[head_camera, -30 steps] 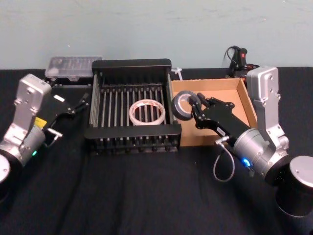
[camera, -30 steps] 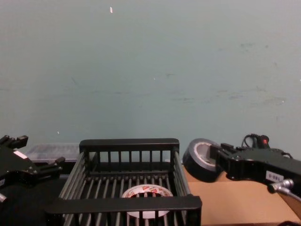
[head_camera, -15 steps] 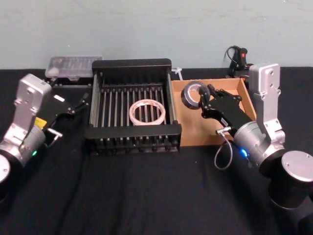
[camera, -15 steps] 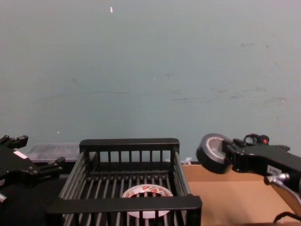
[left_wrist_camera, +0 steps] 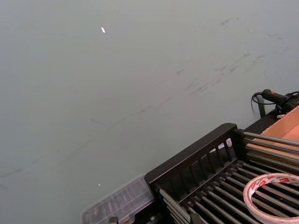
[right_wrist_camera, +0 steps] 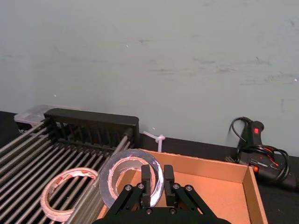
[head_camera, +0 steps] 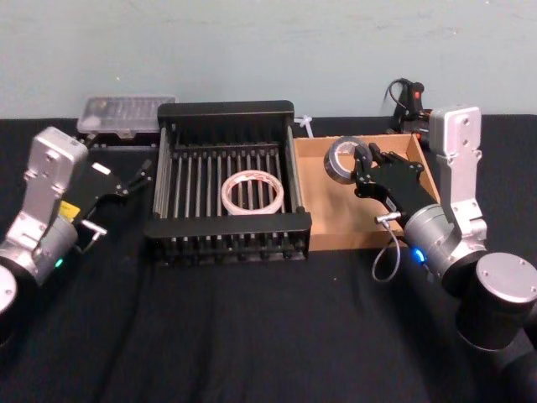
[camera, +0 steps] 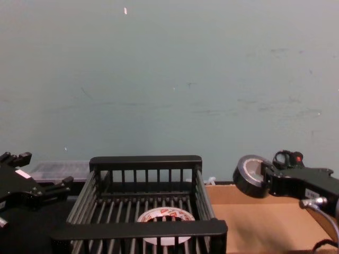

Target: Pick up the white tape and place it into the black box , Pick up the silver tape and place it into the brown box.

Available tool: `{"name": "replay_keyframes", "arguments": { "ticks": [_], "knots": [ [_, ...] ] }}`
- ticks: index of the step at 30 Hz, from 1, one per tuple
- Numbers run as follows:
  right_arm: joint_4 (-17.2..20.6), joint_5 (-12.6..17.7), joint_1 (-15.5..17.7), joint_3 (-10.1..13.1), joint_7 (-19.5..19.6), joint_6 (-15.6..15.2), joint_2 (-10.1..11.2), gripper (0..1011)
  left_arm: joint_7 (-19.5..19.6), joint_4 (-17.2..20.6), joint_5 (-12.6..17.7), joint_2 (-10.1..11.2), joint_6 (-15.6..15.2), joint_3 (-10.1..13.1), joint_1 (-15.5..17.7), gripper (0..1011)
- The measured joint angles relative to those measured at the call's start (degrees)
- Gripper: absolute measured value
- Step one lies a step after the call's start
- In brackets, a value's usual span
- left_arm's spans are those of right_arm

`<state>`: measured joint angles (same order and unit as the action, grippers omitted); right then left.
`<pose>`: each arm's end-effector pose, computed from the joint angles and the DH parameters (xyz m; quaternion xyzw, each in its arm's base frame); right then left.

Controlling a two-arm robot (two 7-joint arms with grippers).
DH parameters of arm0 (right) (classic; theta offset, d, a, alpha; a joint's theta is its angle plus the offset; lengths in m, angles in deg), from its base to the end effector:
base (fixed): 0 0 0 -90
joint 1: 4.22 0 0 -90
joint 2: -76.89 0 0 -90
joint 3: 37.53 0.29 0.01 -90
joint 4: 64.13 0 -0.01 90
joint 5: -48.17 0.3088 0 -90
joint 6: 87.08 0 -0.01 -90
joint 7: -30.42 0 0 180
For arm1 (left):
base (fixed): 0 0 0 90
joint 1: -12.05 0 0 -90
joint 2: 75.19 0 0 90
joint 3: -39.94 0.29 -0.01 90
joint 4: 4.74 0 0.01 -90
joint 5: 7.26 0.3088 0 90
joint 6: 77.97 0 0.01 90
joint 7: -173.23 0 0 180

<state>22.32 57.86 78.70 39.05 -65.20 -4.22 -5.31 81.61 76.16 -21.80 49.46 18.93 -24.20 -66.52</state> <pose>0.3565 0.0319 -0.2866 -0.0335 0.0354 -0.5840 0.8103 0.3581 0.0827 -0.3023 0.1416 -0.1325 0.5799 0.7912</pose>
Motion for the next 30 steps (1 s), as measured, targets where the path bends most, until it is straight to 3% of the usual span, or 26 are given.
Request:
{"name": "replay_keyframes", "arguments": {
  "ticks": [30],
  "knots": [
    [-8.0,-3.9,-3.0,2.0,-1.5,-1.1,-2.5,171,0.0,0.0,0.0,0.0,0.0,0.0,0.0,1001]
  ]
}}
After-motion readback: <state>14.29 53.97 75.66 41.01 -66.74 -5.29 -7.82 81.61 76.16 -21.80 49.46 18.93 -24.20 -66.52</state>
